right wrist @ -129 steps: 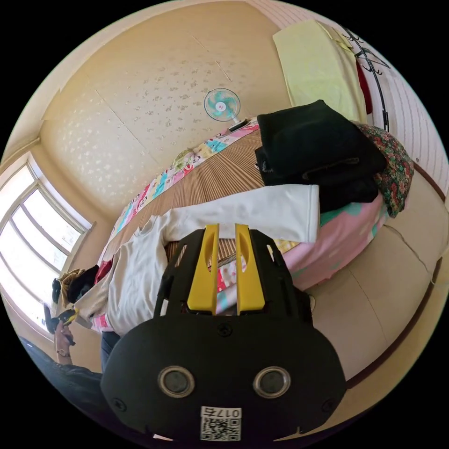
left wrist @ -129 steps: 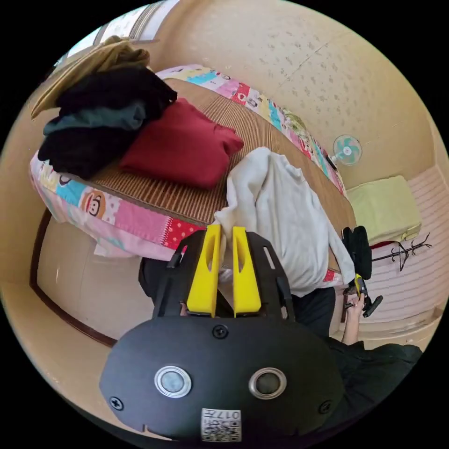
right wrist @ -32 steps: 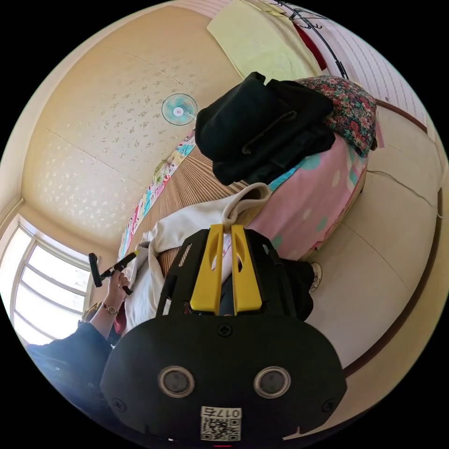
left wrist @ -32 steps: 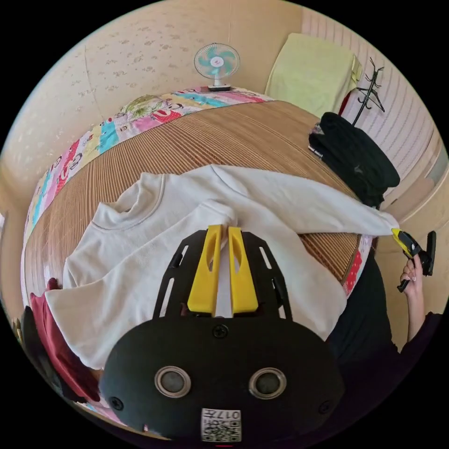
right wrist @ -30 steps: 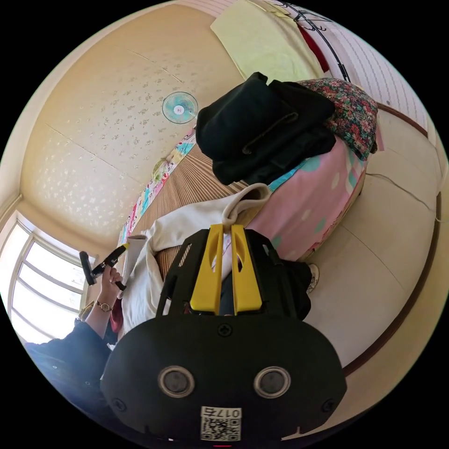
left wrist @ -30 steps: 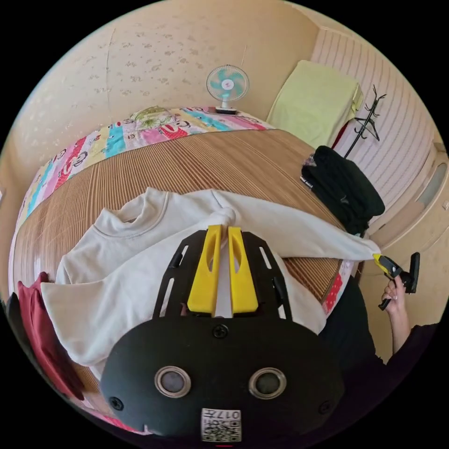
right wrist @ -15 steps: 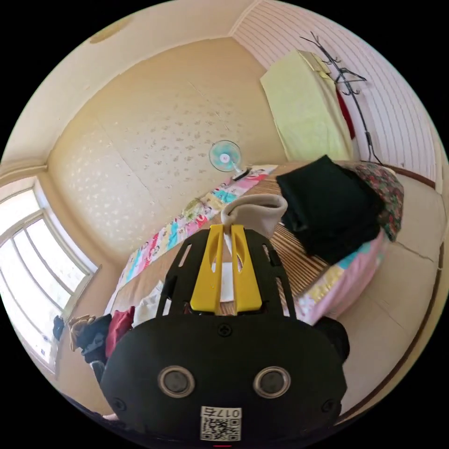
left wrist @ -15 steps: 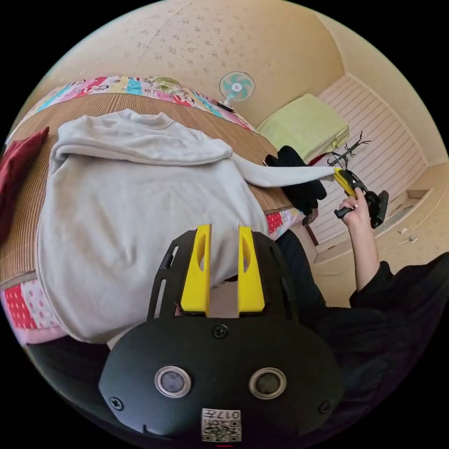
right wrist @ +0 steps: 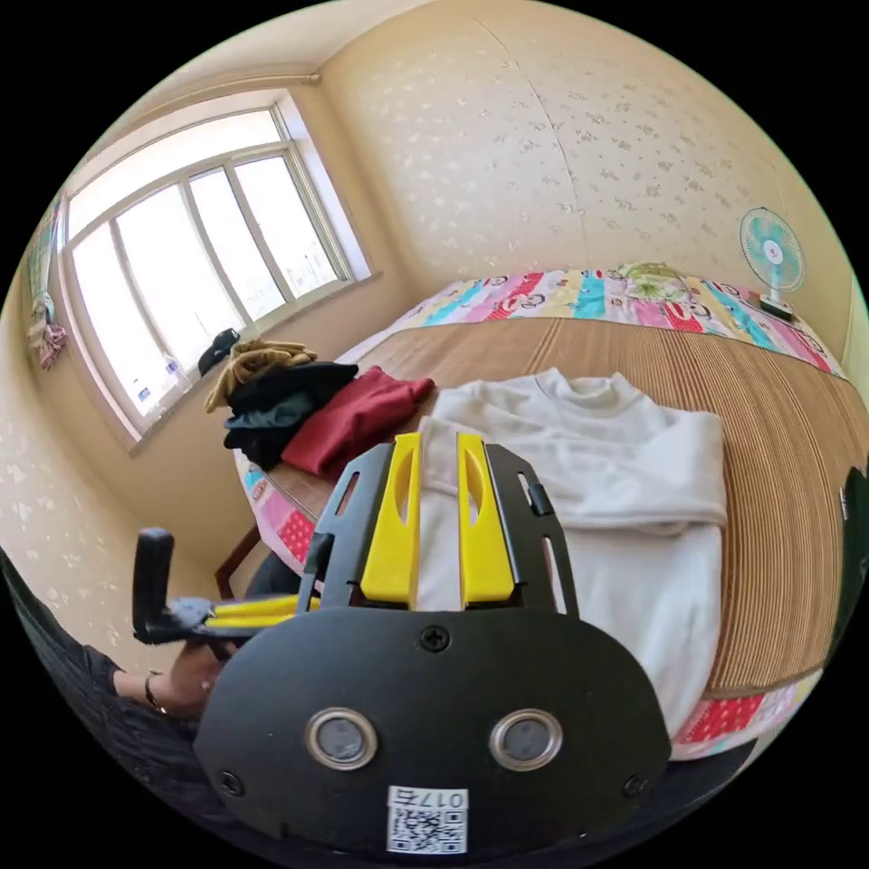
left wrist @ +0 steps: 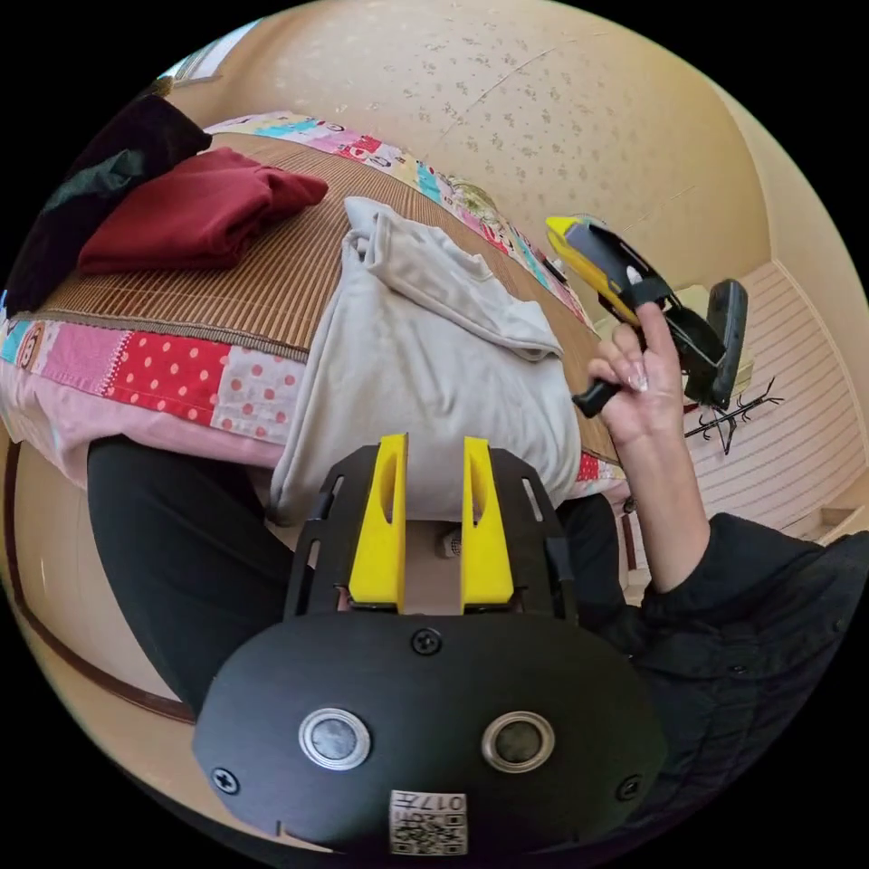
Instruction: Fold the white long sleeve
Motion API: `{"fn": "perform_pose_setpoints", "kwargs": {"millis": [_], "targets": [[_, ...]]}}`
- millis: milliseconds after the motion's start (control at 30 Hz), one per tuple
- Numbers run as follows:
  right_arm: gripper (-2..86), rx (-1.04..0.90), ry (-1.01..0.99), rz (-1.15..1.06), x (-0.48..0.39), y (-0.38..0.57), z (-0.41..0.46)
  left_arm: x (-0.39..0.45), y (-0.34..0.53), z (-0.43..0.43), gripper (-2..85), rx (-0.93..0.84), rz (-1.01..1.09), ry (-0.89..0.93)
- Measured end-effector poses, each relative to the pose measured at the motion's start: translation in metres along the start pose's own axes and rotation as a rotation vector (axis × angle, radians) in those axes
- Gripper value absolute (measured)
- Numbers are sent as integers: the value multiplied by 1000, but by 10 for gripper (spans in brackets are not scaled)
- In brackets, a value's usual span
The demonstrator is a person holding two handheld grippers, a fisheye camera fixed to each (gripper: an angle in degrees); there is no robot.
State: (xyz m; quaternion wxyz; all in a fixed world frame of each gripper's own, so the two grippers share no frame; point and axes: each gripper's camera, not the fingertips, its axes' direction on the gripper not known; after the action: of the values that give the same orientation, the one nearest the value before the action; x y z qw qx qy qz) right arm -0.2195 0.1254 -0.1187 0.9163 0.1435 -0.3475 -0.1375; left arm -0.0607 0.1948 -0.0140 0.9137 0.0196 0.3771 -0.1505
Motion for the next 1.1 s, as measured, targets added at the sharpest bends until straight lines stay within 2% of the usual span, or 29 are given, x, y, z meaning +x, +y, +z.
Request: {"fn": "perform_pose_setpoints", "kwargs": {"millis": [200,267,367,433,600,667,767,800,833,900,1000,1100], "targets": [[68,-222,312,204,105,97,-12,9,-49,35,93,-27,103,-204],[62,-244,250,199,122,106,-7,15,-68,61,84,-98,113,-299],[33,-255,341,171,127,88,3,41,-99,80,83,-103,127,-363],[24,-290,404,141,127,66,24,64,-128,101,83,-118,222,-413],[17,-369,599,12,150,-23,109,72,-206,140,77,-114,239,-389],[16,-394,584,33,173,-57,126,70,-241,152,76,-129,236,-388],[15,-434,409,240,229,-94,109,57,-291,151,74,-196,152,-325],[16,-389,385,355,245,-96,83,50,-300,139,75,-200,103,-282],[16,-329,393,391,248,-92,66,45,-298,116,75,-132,89,-224],[22,-105,368,393,242,-58,-5,37,-278,72,77,14,98,-168],[54,-41,256,401,240,12,-64,16,-227,14,99,117,91,-192],[96,-93,141,477,247,78,-94,-6,-182,-17,135,97,77,-227]]}}
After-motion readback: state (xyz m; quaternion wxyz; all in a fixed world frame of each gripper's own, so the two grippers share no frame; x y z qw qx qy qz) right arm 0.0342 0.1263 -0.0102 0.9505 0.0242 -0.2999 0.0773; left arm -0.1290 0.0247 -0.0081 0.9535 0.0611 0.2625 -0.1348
